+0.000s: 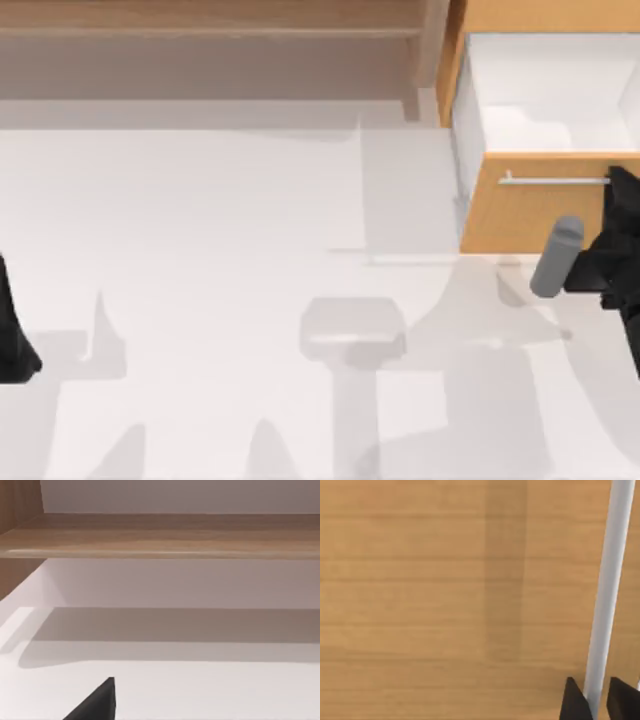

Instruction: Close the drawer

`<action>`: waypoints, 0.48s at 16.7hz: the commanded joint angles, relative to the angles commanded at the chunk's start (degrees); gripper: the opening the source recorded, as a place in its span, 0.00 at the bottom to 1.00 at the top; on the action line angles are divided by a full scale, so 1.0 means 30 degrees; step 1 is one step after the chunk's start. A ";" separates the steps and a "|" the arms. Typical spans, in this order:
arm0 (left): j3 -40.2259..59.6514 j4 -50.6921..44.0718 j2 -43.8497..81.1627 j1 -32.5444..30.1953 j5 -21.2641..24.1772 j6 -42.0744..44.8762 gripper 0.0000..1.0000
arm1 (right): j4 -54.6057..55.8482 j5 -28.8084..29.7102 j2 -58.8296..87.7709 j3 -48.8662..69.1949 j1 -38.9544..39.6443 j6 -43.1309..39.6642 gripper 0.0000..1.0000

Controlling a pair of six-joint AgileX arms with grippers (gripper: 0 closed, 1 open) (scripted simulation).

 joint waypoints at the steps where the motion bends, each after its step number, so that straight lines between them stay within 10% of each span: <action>1: 0.0000 0.0000 0.0000 0.0000 0.0000 0.0000 1.00 | 0.0000 0.0000 0.0000 0.0000 0.0000 0.0000 0.00; 8: 0.0000 0.0000 0.0000 0.0000 0.0000 0.0000 1.00 | 0.0000 0.0000 0.0000 0.0000 0.0000 0.0000 0.00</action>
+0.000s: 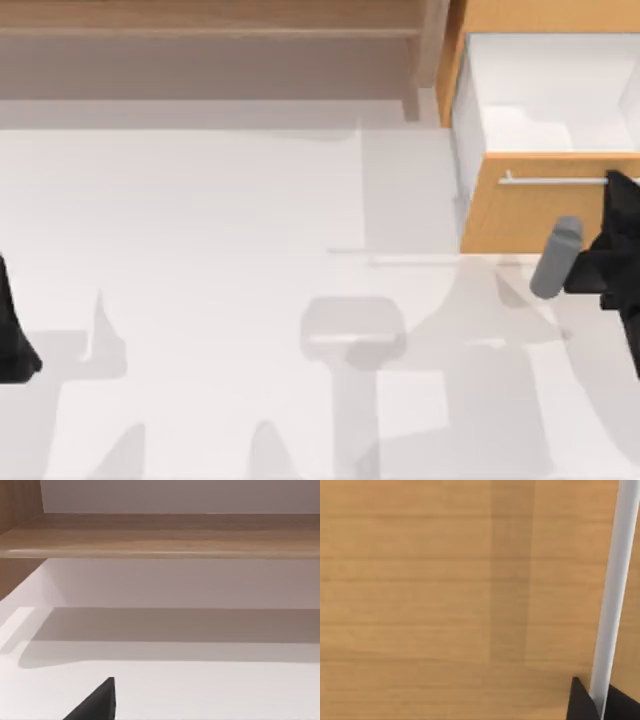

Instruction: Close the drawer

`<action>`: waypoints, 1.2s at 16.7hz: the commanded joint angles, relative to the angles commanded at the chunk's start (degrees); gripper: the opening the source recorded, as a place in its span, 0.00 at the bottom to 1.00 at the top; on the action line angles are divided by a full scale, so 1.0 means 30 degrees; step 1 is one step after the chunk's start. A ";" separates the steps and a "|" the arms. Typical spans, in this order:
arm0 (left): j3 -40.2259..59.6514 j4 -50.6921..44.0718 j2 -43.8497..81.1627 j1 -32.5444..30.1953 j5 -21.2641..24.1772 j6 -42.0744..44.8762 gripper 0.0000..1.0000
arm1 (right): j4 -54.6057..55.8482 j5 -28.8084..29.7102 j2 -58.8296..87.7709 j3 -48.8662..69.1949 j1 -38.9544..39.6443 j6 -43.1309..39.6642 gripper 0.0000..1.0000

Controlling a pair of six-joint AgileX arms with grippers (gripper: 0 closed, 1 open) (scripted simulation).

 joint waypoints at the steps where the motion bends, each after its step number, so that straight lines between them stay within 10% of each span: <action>1: 0.0000 0.0000 0.0000 0.0000 0.0000 0.0000 1.00 | -0.0055 0.0009 0.0041 -0.0028 0.0028 0.0060 0.00; 20: 0.0000 0.0000 0.0000 0.0000 0.0000 0.0000 1.00 | -0.3619 -0.1388 0.1637 0.5279 -0.1313 0.0071 0.00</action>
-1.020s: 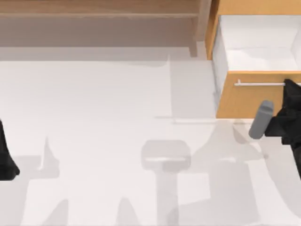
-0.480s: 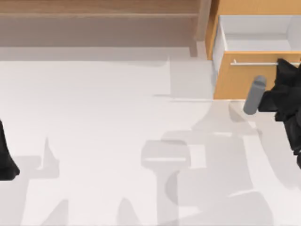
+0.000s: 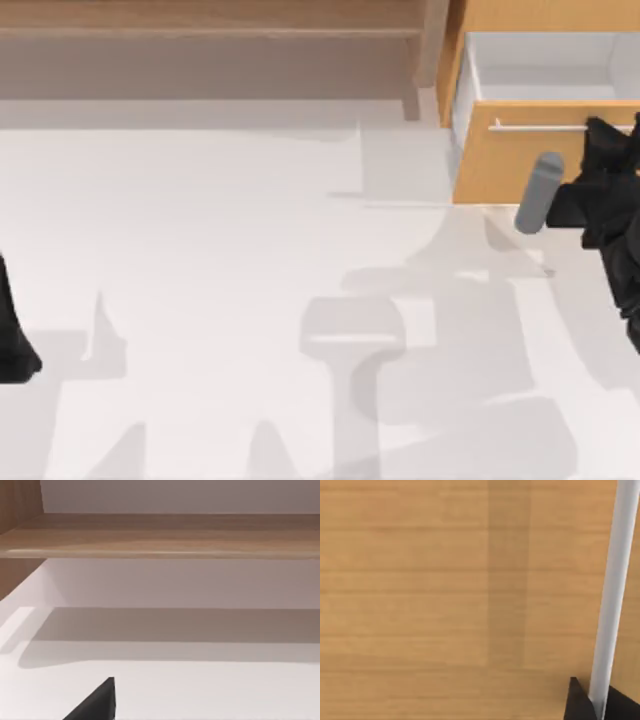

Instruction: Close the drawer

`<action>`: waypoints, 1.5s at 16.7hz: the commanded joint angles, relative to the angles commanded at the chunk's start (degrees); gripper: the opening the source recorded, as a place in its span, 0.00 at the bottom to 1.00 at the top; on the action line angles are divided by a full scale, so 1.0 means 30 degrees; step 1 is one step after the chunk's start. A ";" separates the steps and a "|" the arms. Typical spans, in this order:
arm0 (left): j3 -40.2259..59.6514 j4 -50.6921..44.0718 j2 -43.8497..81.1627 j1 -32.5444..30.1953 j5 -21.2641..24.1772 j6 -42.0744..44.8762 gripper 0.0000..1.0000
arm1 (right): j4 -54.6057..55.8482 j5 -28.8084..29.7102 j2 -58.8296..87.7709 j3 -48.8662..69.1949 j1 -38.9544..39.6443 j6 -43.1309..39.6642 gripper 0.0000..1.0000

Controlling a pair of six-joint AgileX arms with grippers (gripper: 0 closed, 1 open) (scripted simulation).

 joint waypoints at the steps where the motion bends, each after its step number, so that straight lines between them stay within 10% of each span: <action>1: 0.0000 0.0000 0.0000 0.0000 0.0000 0.0000 1.00 | -0.0260 -0.0080 0.0172 0.0457 -0.0078 -0.0009 0.00; 25: 0.0000 0.0000 0.0000 0.0000 0.0000 0.0000 1.00 | -0.5613 -0.1319 0.4073 0.9443 -0.1375 -0.0007 0.00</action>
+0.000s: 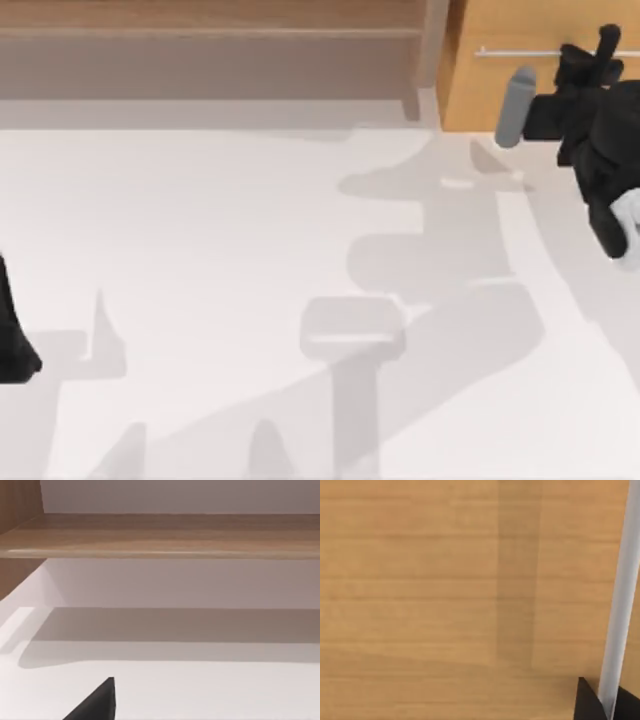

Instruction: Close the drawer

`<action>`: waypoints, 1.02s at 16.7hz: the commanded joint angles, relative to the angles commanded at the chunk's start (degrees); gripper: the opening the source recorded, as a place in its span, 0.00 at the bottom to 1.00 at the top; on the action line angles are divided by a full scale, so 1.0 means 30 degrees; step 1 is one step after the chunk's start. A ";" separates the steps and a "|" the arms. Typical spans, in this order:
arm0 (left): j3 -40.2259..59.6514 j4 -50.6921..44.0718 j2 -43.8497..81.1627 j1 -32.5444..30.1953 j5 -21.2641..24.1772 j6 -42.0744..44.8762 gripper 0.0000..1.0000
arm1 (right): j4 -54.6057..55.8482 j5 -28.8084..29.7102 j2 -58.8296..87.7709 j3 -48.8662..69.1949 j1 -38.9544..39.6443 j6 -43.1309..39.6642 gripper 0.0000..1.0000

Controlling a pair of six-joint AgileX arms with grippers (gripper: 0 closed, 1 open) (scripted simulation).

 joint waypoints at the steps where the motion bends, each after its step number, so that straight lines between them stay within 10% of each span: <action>1: 0.0000 0.0000 0.0000 0.0000 0.0000 0.0000 1.00 | -0.0148 -0.0030 0.0108 0.0307 -0.0029 0.0010 0.00; 5: 0.0000 0.0000 0.0000 0.0000 0.0000 0.0000 1.00 | -0.0213 -0.0042 0.0157 0.0453 -0.0042 0.0011 0.00; 17: 0.0000 0.0000 0.0000 0.0000 0.0000 0.0000 1.00 | -0.0213 -0.0042 0.0157 0.0453 -0.0042 0.0011 0.90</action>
